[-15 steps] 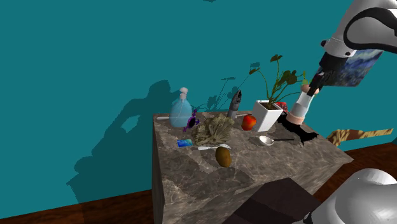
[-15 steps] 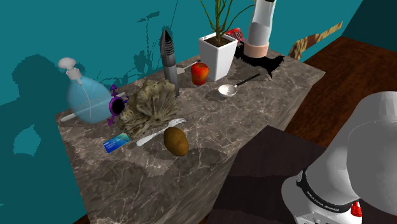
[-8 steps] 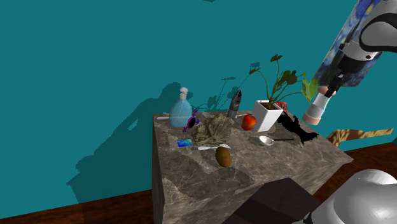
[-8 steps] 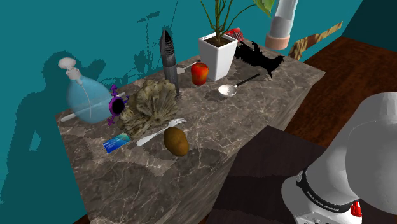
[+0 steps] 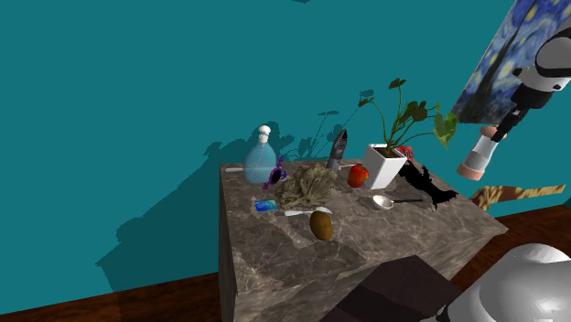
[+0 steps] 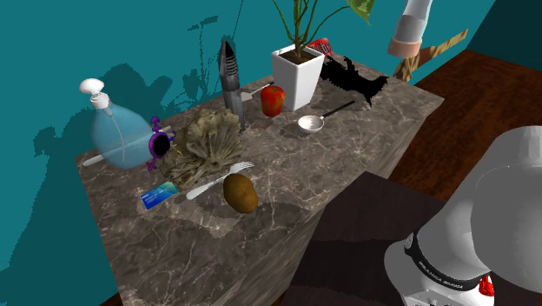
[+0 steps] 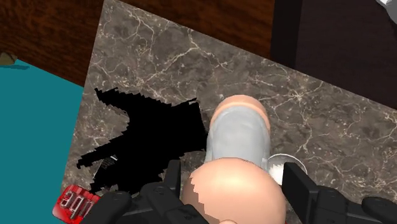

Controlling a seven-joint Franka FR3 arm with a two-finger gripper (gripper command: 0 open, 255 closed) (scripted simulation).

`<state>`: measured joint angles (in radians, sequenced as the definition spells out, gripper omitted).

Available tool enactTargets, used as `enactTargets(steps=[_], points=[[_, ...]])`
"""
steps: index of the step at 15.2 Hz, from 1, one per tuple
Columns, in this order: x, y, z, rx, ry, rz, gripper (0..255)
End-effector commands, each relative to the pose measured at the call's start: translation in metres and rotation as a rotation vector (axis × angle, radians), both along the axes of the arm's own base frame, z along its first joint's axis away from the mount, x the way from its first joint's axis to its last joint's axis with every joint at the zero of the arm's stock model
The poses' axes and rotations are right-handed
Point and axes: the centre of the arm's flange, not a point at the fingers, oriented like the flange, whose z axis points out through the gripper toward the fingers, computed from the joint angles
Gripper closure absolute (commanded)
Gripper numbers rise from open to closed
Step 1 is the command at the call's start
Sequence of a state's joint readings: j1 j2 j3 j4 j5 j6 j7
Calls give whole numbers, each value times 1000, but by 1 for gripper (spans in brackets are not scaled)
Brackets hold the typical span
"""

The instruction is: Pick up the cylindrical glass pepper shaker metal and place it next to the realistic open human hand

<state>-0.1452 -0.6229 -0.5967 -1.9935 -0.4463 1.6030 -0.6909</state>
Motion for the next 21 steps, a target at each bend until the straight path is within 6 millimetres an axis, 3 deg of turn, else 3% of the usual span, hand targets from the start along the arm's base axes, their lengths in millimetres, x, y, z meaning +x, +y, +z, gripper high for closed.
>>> enactTargets(steps=[1,10,21], points=[[-12,-25,1,-1,1,1,255],[-64,-129,2,-1,1,1,255],[-64,-129,-56,-1,1,1,255]])
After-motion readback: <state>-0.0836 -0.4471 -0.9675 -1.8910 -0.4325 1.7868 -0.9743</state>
